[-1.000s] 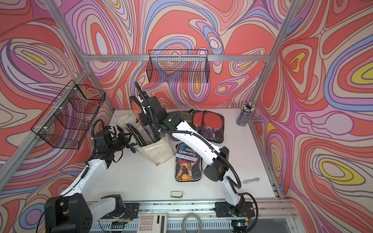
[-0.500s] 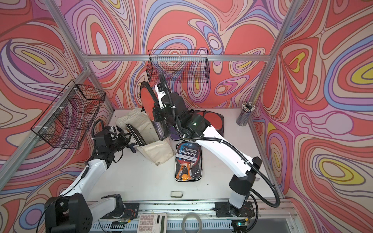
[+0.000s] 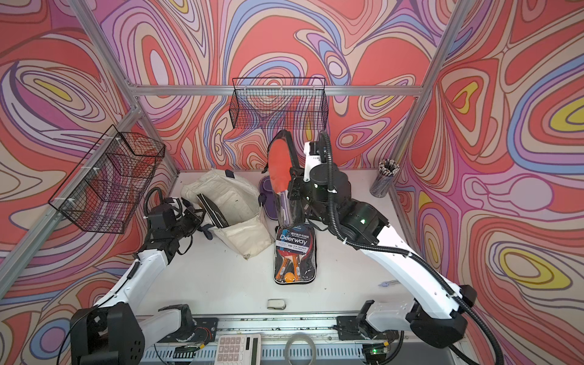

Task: Remove the ping pong set from the canvas bag
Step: Pick up the ping pong set from the canvas bag, then place the ping pong set at the center of the board.

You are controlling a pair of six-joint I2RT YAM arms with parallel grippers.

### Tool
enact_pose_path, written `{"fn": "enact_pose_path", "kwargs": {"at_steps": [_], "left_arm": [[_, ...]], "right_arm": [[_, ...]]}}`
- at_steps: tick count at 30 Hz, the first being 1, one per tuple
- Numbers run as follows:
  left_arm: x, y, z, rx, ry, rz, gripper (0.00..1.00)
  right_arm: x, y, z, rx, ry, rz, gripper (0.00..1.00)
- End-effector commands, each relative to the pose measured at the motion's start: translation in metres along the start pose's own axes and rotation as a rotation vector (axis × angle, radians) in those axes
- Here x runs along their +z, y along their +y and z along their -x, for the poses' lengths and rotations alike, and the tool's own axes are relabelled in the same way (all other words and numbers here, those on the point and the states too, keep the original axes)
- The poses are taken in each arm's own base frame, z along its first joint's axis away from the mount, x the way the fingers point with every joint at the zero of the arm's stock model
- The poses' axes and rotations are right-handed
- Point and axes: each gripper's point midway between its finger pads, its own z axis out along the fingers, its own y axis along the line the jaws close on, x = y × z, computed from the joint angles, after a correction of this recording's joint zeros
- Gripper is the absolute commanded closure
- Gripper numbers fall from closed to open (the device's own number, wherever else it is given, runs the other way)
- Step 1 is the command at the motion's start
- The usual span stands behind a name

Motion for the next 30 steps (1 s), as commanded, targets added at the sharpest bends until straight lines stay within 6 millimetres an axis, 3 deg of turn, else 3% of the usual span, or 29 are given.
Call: {"fn": "enact_pose_path", "kwargs": {"at_steps": [1, 7, 16, 22, 30], "left_arm": [[-0.002, 0.004, -0.001, 0.000, -0.009, 0.015, 1.00], [-0.004, 0.004, 0.002, 0.010, -0.015, 0.020, 1.00], [-0.005, 0.002, 0.005, 0.017, -0.020, 0.020, 1.00], [-0.004, 0.003, 0.004, 0.017, -0.015, 0.020, 1.00], [-0.006, 0.003, 0.004, 0.027, -0.019, 0.027, 1.00]], "right_arm": [[-0.016, -0.025, 0.012, 0.125, -0.056, -0.034, 1.00], [-0.027, -0.066, -0.018, 0.232, -0.011, -0.070, 1.00], [-0.035, -0.087, -0.073, 0.328, 0.090, -0.074, 1.00], [-0.032, -0.100, -0.112, 0.385, 0.148, -0.060, 1.00], [-0.016, -0.133, -0.156, 0.489, 0.206, -0.019, 1.00]]}}
